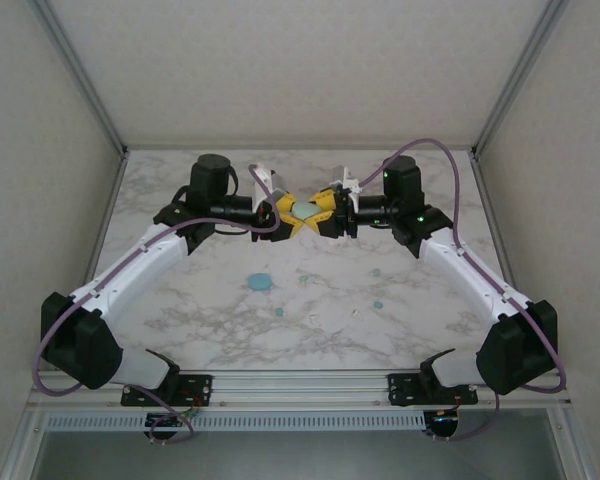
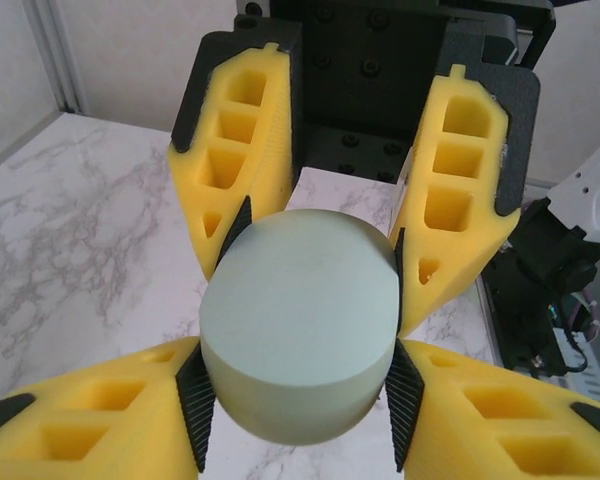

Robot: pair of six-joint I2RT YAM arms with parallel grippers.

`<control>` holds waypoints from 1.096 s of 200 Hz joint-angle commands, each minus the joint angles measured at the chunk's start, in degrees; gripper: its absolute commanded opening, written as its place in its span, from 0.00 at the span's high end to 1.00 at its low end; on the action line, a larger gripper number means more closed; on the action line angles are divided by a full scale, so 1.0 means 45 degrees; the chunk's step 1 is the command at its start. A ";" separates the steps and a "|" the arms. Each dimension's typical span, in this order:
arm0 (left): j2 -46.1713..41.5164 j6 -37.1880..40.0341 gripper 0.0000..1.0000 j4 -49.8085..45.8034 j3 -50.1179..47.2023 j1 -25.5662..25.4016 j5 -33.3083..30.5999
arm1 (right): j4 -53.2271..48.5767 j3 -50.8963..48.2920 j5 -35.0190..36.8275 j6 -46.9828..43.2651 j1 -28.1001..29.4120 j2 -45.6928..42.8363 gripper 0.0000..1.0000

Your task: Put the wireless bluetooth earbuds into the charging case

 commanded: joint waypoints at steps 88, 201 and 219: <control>-0.0011 0.0286 0.66 -0.0273 0.0299 -0.0229 0.0276 | 0.1032 -0.0462 -0.0289 0.0602 0.0079 -0.0300 0.73; -0.0770 0.0188 0.74 0.0458 -0.0482 -0.0227 -0.0253 | 0.0472 -0.1257 0.1063 0.0774 -0.0452 -0.1580 0.44; -0.0830 0.0050 0.74 0.0476 -0.0519 -0.0237 -0.0226 | 0.0476 -0.1398 0.1066 0.0803 -0.0453 -0.1694 0.43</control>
